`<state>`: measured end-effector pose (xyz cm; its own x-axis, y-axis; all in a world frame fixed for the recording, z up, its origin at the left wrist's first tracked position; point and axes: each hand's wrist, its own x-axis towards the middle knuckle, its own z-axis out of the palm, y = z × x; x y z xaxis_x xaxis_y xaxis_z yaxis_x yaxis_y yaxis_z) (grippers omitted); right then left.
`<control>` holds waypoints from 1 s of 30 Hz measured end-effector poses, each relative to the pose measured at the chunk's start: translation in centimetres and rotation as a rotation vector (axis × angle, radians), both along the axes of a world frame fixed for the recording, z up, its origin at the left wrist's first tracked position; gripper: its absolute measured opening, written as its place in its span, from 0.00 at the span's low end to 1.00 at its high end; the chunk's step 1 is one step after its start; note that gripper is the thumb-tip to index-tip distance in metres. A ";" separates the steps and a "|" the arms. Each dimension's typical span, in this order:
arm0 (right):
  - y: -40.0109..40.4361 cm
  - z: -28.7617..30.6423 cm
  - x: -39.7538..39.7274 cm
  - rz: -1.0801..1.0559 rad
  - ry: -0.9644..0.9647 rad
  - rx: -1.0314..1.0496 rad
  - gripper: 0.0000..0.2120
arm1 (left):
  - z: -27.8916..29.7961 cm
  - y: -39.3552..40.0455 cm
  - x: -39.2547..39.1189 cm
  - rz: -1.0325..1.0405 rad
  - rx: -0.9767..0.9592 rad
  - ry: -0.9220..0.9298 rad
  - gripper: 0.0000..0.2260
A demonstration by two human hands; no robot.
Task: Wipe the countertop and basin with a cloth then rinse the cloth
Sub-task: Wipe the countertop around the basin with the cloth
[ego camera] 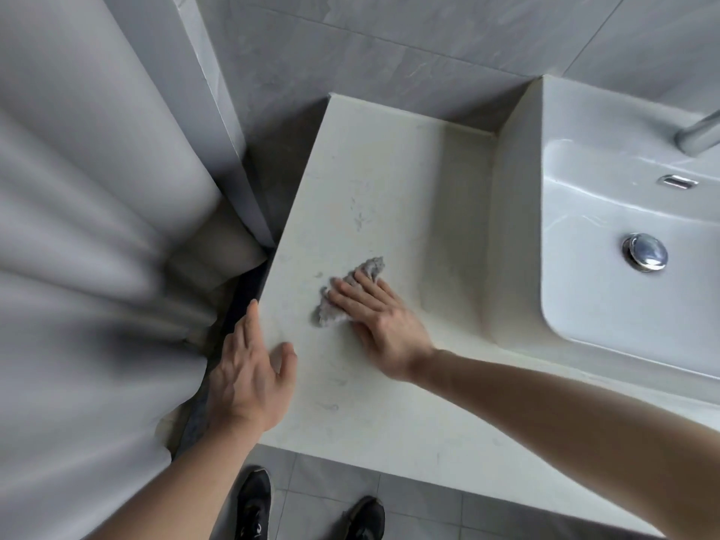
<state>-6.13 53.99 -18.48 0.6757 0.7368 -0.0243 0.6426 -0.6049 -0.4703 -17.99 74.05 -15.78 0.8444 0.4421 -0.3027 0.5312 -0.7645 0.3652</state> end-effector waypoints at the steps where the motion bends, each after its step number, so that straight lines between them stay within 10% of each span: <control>1: 0.0 0.2 0.1 -0.020 0.030 0.024 0.25 | 0.1 0.0 0.0 -0.001 -0.001 -0.001 0.37; 16: -4.0 2.8 26.8 -0.739 -0.073 -0.128 0.28 | -0.8 0.1 0.0 0.005 0.006 -0.030 0.39; 30: -3.9 -1.5 8.9 -0.674 -0.094 0.057 0.27 | 0.2 -0.1 0.2 0.007 0.004 -0.006 0.37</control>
<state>2.81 50.04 -19.98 0.9848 0.1524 0.0833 0.1737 -0.8633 -0.4738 -17.82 73.95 -15.56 0.8430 0.4493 -0.2959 0.5344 -0.7624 0.3649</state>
